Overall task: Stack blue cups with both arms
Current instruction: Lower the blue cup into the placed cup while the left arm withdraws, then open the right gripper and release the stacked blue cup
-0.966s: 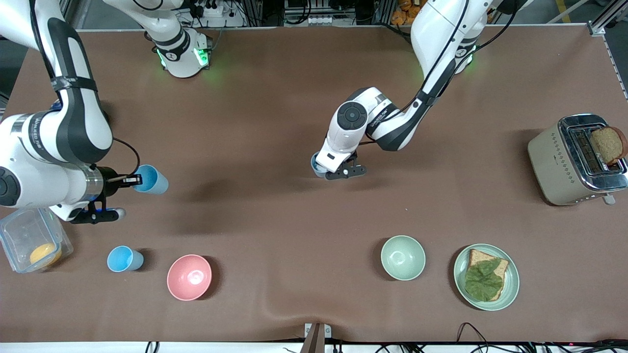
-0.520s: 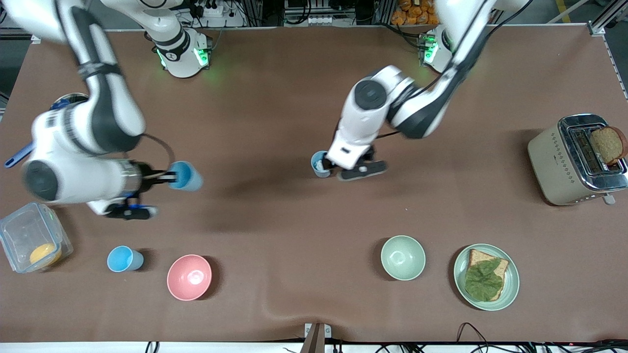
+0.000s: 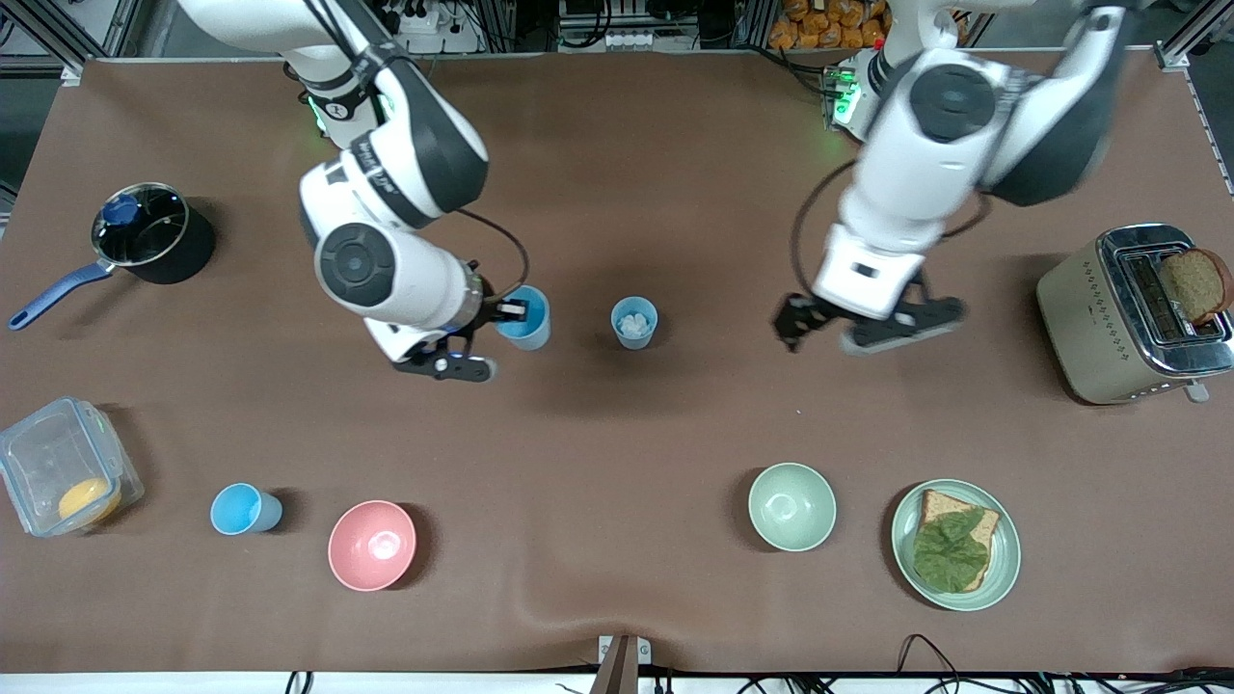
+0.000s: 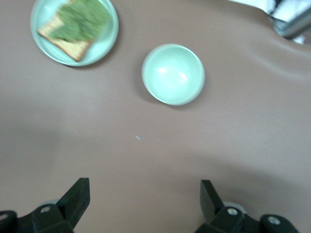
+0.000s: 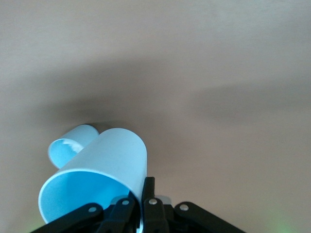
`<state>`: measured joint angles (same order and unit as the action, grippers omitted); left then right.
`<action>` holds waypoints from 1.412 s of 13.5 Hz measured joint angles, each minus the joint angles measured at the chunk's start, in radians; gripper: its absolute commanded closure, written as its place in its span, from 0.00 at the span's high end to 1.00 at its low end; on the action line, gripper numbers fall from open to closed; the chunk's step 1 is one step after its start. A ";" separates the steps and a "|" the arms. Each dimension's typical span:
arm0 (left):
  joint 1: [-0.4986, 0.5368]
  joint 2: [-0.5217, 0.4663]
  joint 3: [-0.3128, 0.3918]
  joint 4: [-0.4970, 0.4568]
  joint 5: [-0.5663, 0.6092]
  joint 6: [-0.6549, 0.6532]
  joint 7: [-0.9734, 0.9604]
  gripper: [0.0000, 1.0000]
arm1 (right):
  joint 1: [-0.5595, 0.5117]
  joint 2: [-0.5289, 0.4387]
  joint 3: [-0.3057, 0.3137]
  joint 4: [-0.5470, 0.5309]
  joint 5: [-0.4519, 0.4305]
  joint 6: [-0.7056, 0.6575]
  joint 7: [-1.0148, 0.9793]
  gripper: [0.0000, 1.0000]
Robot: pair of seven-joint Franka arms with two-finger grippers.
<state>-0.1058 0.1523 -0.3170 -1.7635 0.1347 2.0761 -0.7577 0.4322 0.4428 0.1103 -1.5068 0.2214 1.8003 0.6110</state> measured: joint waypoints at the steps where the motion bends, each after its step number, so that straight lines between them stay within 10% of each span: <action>1: 0.030 -0.005 0.001 0.000 0.000 -0.006 0.045 1.00 | 0.020 0.008 0.000 0.000 0.000 0.018 0.000 0.00; 6: 0.133 -0.033 0.043 0.039 0.000 -0.160 0.326 1.00 | 0.154 0.099 -0.004 0.030 -0.017 0.134 -0.001 0.00; 12: 0.105 -0.048 0.280 0.151 -0.097 -0.366 0.638 1.00 | 0.219 0.182 -0.010 0.111 -0.063 0.138 0.048 0.00; 19: 0.029 -0.075 0.297 0.233 -0.097 -0.552 0.647 1.00 | 0.259 0.218 -0.011 0.116 -0.095 0.155 0.086 0.00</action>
<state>-0.0768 0.0775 -0.0204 -1.5302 0.0373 1.5242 -0.1106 0.6908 0.6603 0.0992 -1.3912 0.1266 1.9549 0.6974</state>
